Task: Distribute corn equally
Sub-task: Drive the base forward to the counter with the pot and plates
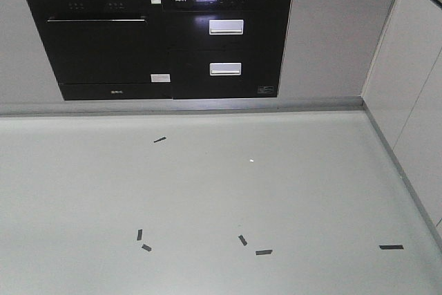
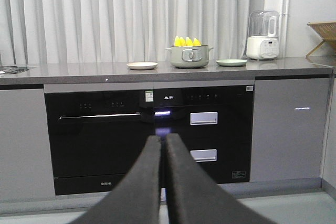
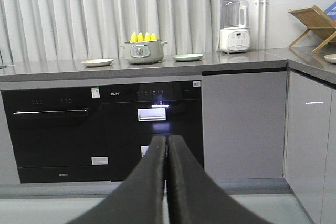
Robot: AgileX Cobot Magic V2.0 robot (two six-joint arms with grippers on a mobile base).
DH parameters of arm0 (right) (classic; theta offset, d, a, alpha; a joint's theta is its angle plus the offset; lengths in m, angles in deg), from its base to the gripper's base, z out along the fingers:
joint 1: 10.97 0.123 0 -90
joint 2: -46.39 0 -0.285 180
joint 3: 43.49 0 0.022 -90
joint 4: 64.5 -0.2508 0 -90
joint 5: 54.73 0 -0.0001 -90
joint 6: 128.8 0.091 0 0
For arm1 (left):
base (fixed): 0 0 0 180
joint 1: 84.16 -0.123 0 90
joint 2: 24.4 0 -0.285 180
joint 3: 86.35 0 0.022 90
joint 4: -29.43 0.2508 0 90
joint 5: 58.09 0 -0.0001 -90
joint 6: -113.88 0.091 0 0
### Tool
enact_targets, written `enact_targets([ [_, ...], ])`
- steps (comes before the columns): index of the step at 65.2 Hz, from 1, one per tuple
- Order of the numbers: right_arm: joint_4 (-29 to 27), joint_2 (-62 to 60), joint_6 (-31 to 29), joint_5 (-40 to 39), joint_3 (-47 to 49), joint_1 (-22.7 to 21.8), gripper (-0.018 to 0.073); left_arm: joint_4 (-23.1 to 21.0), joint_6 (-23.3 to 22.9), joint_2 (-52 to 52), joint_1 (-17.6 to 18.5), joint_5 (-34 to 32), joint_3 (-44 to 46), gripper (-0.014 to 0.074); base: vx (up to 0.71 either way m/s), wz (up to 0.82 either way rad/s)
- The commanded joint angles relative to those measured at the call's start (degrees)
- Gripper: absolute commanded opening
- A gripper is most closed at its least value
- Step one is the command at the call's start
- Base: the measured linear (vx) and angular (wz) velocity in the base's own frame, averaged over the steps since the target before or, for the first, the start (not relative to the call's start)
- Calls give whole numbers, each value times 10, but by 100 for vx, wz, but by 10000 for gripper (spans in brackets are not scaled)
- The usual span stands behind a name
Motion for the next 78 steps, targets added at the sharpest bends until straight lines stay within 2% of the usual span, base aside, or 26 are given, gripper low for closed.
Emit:
enact_targets([
  [1,6,-1,-1,-47,-4,-4,-10,-6,0,-10,-2,-40,-7,-6,0,0],
  [78,6,-1,-1,-47,-4,-4,-10,-6,0,-10,-2,-40,-7,-6,0,0],
])
